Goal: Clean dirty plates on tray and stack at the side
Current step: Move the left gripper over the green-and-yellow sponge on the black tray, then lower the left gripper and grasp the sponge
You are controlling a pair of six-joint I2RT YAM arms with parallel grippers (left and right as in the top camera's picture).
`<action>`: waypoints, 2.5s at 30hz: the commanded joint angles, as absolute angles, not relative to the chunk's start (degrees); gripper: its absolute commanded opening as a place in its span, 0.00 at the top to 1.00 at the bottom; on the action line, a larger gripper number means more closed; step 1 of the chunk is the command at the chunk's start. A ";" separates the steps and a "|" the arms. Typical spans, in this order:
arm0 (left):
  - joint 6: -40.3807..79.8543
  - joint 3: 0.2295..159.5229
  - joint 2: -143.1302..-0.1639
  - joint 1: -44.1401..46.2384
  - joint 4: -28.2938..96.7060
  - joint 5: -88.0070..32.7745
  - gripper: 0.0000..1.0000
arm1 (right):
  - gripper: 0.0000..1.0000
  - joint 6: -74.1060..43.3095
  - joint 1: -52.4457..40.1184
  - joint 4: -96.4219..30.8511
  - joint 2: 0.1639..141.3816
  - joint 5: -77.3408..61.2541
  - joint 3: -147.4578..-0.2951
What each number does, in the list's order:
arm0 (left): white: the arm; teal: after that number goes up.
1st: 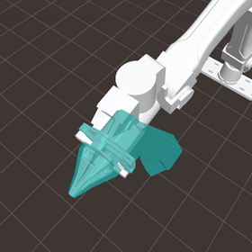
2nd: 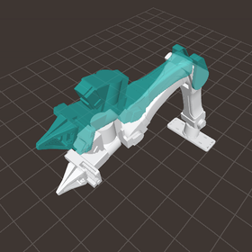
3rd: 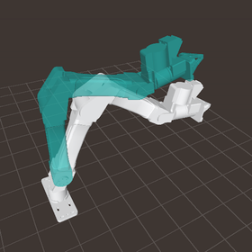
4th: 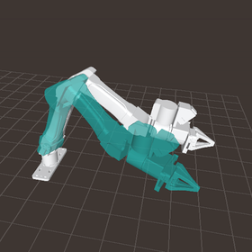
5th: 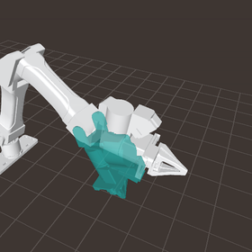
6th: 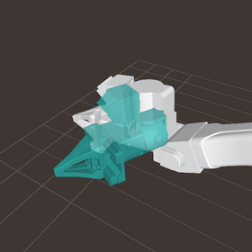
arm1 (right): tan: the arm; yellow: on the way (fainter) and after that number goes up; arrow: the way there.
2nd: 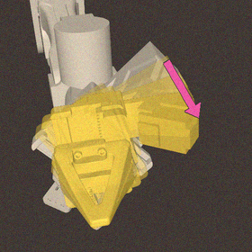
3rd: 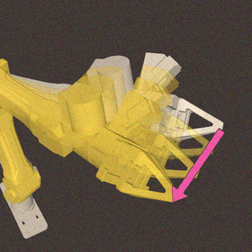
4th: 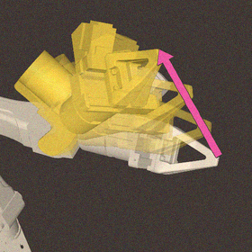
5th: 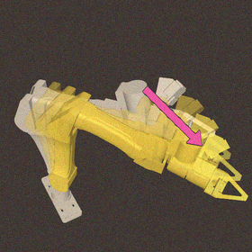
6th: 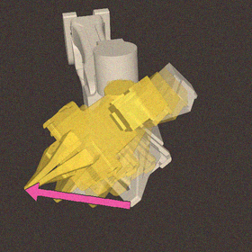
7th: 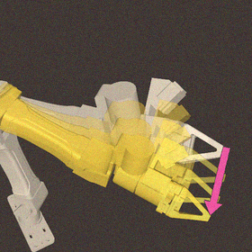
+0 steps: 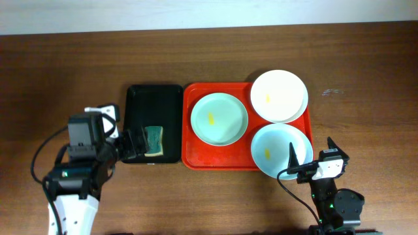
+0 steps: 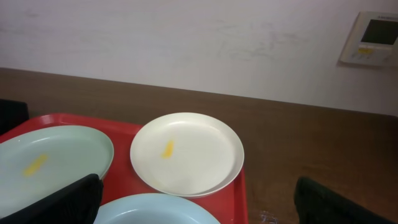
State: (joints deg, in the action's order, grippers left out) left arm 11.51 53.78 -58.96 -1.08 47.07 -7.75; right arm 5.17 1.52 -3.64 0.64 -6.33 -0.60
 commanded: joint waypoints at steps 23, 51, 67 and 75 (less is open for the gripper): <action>10.55 69.47 -64.64 -0.78 67.20 -9.21 0.52 | 0.02 5.56 1.52 -3.90 0.40 -7.05 -0.32; 17.12 79.85 -84.31 12.91 71.79 2.59 0.66 | 0.02 5.56 1.52 -3.90 0.40 -7.05 -0.32; 17.12 79.85 -91.92 11.38 66.59 2.63 0.31 | 0.02 5.56 1.52 -3.90 0.40 -7.05 -0.32; 17.15 79.85 -91.92 7.20 66.43 2.61 0.99 | 0.02 5.56 1.52 -3.90 0.40 -7.05 -0.32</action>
